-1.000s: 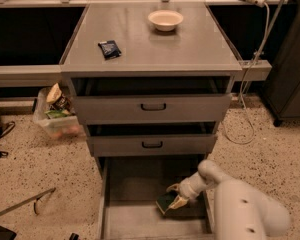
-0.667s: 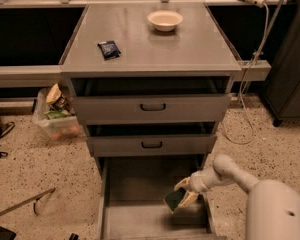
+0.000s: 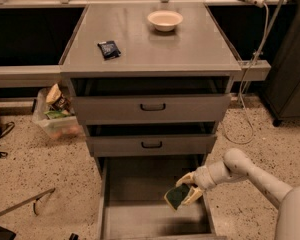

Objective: Pick sponge from bottom drawer and place on counter

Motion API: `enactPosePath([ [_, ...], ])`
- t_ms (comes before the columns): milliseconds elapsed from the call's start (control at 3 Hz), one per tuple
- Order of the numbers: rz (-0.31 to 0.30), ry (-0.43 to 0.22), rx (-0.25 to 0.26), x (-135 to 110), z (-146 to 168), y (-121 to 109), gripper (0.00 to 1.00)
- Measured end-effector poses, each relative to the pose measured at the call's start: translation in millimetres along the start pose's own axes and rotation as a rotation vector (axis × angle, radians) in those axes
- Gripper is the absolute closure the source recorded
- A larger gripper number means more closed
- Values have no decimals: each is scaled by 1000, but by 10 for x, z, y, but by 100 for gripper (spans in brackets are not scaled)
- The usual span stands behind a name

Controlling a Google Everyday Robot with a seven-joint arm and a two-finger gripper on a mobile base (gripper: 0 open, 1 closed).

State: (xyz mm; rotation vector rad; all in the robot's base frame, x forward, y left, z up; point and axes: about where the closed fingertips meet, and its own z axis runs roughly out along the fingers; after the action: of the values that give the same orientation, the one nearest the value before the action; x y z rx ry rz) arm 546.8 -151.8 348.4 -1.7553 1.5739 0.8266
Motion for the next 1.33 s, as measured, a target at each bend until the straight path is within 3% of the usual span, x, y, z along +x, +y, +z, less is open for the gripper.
enactPosePath([
  [333, -65, -61, 31, -510, -307, -213, 100],
  [1000, -265, -183, 50, -2261, -1339, -685, 100],
  [1333, -332, -172, 78, -2889, -1721, -626, 100],
])
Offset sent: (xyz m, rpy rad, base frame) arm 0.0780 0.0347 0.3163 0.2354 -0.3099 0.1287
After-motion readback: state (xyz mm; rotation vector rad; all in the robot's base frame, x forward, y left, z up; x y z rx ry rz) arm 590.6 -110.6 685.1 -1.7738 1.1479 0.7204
